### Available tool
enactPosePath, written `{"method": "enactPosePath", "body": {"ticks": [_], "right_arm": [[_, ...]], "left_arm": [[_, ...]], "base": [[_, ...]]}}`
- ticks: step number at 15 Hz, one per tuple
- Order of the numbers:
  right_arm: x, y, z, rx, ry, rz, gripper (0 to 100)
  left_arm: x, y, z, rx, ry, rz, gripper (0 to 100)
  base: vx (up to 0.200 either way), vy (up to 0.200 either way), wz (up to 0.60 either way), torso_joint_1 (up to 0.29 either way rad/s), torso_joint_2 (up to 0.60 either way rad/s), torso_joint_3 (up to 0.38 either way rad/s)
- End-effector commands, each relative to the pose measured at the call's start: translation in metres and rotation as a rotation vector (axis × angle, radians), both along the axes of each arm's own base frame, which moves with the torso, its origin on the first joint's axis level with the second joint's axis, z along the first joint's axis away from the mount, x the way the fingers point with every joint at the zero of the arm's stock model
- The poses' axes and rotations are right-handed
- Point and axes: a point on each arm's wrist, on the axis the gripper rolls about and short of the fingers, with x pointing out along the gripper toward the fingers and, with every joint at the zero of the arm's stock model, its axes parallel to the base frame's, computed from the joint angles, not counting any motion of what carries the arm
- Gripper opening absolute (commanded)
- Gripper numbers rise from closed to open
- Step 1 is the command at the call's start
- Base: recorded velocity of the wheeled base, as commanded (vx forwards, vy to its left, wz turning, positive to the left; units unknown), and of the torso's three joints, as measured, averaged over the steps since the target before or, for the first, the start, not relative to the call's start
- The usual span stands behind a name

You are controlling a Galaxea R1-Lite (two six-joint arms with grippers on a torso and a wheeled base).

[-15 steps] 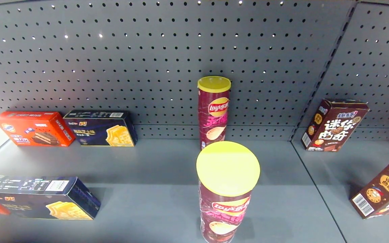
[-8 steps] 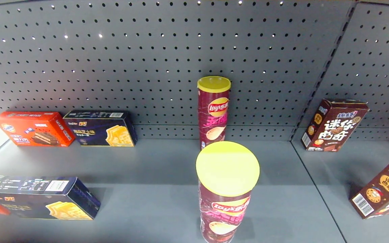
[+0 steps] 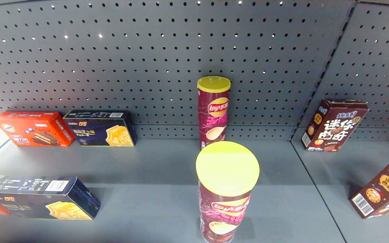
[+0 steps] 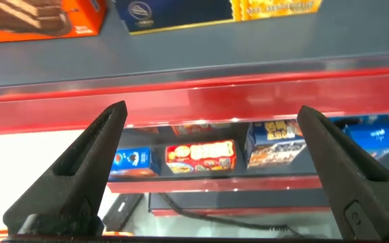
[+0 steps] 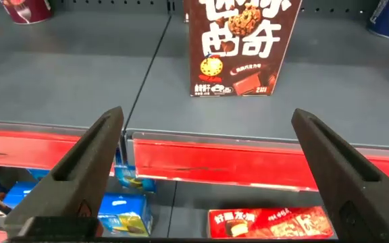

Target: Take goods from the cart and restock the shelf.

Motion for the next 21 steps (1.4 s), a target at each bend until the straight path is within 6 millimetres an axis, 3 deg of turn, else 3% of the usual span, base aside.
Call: {"method": "enactPosePath", "body": {"ticks": [1, 7, 10, 15, 17, 20, 21], "right_arm": [[0.0, 0.0, 0.0, 0.0, 0.001, 0.0, 100], [0.0, 0.0, -0.001, -0.022, 0.007, -0.015, 100], [0.0, -0.003, -0.007, -0.006, 0.068, -0.147, 100], [0.0, -0.003, -0.006, -0.003, 0.067, -0.146, 100], [0.0, -0.003, -0.006, -0.003, 0.067, -0.146, 100], [0.0, -0.003, -0.006, -0.005, 0.067, -0.146, 100], [0.0, -0.003, -0.006, -0.003, 0.067, -0.146, 100]], "left_arm": [[-0.005, 0.002, -0.001, -0.022, -0.057, 0.002, 100], [-0.011, 0.004, -0.002, -0.016, -0.128, 0.006, 100], [-0.017, 0.005, -0.004, -0.011, -0.189, 0.048, 100], [-0.018, 0.005, -0.004, -0.011, -0.195, 0.058, 100], [-0.016, 0.006, -0.002, 0.038, -0.165, 0.123, 100], [-0.013, -0.002, 0.001, 0.256, -0.044, 0.416, 100], [-0.013, -0.004, 0.001, 0.297, -0.04, 0.372, 100]], "base": [[0.0, 0.0, 0.0, 0.0, 0.0, 0.0], [0.0, 0.0, 0.0, 0.0, 0.0, 0.0], [0.0, 0.0, 0.0, 0.0, 0.0, 0.0], [0.0, 0.0, 0.0, 0.0, 0.0, 0.0], [0.0, 0.0, 0.0, 0.0, 0.0, 0.0], [0.0, 0.0, 0.0, 0.0, 0.0, 0.0], [0.0, 0.0, 0.0, 0.0, 0.0, 0.0]]}}
